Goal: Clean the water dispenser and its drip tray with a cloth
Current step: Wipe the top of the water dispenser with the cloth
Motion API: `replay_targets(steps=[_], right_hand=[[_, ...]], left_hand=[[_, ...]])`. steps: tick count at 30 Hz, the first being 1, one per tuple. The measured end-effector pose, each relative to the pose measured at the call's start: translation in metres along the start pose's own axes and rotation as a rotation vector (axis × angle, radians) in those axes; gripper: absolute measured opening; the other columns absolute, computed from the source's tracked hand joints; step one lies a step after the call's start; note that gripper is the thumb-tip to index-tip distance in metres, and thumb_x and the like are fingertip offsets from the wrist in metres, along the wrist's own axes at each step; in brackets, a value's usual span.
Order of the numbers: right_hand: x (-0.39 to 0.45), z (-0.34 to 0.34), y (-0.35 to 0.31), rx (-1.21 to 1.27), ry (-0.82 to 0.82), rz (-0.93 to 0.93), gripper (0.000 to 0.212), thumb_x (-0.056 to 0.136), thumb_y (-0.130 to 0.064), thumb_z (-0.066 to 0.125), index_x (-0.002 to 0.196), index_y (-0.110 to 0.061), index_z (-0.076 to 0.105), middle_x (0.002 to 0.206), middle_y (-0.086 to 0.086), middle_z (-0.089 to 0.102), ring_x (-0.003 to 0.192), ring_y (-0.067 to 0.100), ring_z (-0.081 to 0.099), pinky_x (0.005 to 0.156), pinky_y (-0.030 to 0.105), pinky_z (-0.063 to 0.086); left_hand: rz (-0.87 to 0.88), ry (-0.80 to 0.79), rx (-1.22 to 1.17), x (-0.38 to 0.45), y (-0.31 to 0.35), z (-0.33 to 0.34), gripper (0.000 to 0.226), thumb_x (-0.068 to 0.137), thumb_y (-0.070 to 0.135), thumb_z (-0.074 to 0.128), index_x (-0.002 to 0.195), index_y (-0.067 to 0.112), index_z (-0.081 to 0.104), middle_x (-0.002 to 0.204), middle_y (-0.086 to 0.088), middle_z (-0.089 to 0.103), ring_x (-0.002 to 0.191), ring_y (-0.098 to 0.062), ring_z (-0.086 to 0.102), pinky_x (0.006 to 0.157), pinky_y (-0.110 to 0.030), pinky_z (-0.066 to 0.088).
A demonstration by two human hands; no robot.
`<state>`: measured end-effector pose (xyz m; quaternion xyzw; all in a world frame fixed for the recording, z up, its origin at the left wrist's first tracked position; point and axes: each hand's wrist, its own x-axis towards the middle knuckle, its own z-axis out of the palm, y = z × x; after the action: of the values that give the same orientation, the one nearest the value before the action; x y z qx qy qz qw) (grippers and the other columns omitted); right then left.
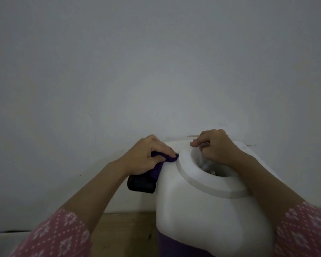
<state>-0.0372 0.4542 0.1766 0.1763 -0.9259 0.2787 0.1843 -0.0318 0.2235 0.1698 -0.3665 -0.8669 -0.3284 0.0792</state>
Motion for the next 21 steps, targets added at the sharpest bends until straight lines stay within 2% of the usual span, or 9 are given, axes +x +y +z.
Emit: replay_targets(steps=[2, 5, 6, 9, 13, 17, 21], right_hand=[[0.000, 0.000, 0.000, 0.007, 0.010, 0.005, 0.034, 0.073, 0.013, 0.050, 0.090, -0.006, 0.074, 0.093, 0.009, 0.071, 0.084, 0.018, 0.061, 0.079, 0.021, 0.045], [0.000, 0.001, 0.000, 0.002, 0.016, 0.011, 0.035, 0.074, 0.013, 0.050, 0.089, -0.007, 0.074, 0.093, 0.008, 0.071, 0.083, 0.019, 0.061, 0.079, 0.020, 0.044], [0.000, 0.001, 0.000, 0.003, 0.019, 0.012, 0.035, 0.073, 0.013, 0.050, 0.089, -0.007, 0.074, 0.093, 0.008, 0.071, 0.083, 0.019, 0.061, 0.079, 0.020, 0.044], [-0.002, 0.002, 0.000, 0.016, 0.036, 0.018, 0.034, 0.074, 0.013, 0.051, 0.089, -0.007, 0.074, 0.092, 0.007, 0.072, 0.081, 0.014, 0.059, 0.079, 0.019, 0.044], [-0.002, 0.002, 0.001, 0.018, 0.027, 0.005, 0.035, 0.072, 0.013, 0.049, 0.087, -0.007, 0.075, 0.091, 0.008, 0.072, 0.086, 0.020, 0.063, 0.081, 0.022, 0.047], [0.000, 0.001, 0.000, 0.009, 0.014, 0.011, 0.035, 0.071, 0.012, 0.050, 0.087, -0.008, 0.075, 0.092, 0.006, 0.072, 0.088, 0.019, 0.063, 0.080, 0.021, 0.045], [-0.002, -0.001, -0.003, 0.007, 0.012, 0.000, 0.035, 0.071, 0.012, 0.051, 0.088, -0.007, 0.074, 0.094, 0.007, 0.072, 0.089, 0.019, 0.063, 0.082, 0.020, 0.044]], left_hand=[[0.017, -0.021, 0.006, -0.003, 0.000, -0.010, 0.034, 0.083, -0.002, 0.061, 0.103, 0.024, 0.071, 0.095, 0.028, 0.062, 0.097, -0.002, 0.050, 0.087, -0.009, 0.038], [-0.019, 0.170, 0.038, 0.004, 0.000, -0.012, 0.034, 0.084, -0.005, 0.057, 0.104, 0.017, 0.071, 0.103, 0.010, 0.067, 0.093, 0.000, 0.049, 0.086, -0.004, 0.035], [-0.028, 0.175, 0.067, 0.007, 0.001, -0.008, 0.033, 0.084, -0.006, 0.056, 0.106, 0.015, 0.070, 0.107, 0.005, 0.068, 0.094, 0.000, 0.049, 0.087, -0.002, 0.033], [-0.032, 0.108, 0.110, 0.009, 0.004, 0.012, 0.034, 0.087, -0.007, 0.050, 0.110, 0.010, 0.068, 0.115, -0.001, 0.067, 0.103, -0.014, 0.055, 0.092, -0.006, 0.033], [-0.088, 0.127, 0.085, 0.003, 0.004, 0.017, 0.035, 0.090, 0.001, 0.049, 0.111, 0.021, 0.067, 0.112, 0.008, 0.065, 0.098, -0.010, 0.041, 0.081, 0.002, 0.027], [-0.117, 0.070, 0.036, -0.008, 0.009, 0.012, 0.035, 0.090, 0.005, 0.052, 0.109, 0.030, 0.067, 0.108, 0.005, 0.061, 0.096, -0.007, 0.043, 0.080, -0.002, 0.032], [-0.103, -0.172, -0.172, -0.017, 0.021, -0.017, 0.037, 0.087, -0.003, 0.055, 0.097, 0.030, 0.070, 0.089, 0.029, 0.064, 0.095, 0.004, 0.056, 0.084, -0.005, 0.038]])
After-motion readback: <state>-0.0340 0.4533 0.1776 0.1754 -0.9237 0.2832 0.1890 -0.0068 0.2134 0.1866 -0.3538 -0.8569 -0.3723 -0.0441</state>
